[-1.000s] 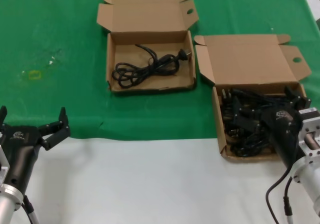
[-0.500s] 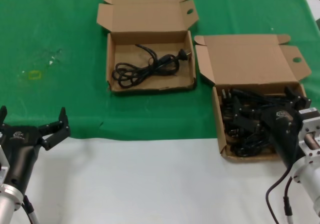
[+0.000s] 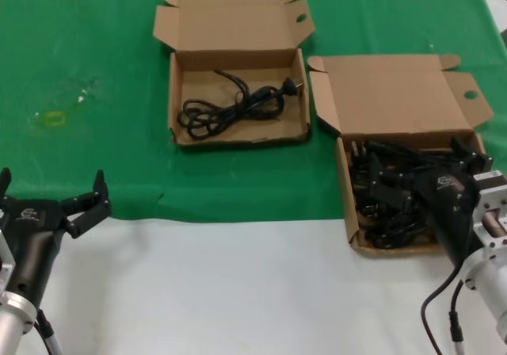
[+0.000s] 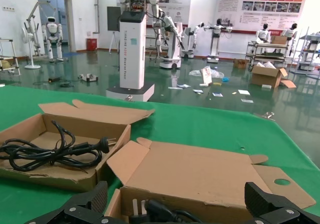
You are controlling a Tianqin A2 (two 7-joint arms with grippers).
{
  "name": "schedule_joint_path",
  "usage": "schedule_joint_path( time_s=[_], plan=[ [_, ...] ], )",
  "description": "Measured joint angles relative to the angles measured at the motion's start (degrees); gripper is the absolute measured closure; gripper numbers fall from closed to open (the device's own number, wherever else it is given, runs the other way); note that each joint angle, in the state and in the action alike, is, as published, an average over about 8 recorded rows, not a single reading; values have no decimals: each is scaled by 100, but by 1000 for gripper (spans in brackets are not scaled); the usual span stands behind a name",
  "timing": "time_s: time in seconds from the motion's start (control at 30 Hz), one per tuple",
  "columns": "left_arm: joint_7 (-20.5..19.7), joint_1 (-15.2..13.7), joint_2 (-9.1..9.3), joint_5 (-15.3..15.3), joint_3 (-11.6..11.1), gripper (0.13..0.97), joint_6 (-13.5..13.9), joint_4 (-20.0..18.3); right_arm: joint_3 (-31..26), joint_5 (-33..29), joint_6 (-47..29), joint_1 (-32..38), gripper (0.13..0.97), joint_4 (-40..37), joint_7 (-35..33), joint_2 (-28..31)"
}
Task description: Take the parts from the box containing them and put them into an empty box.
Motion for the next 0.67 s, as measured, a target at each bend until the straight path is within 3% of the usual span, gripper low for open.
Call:
schedule_joint_path(
  time_s=[0.67],
  plan=[
    [0, 0, 0, 0, 0, 132, 0, 0, 0, 0, 0, 0, 129, 0, 0, 0]
  ],
)
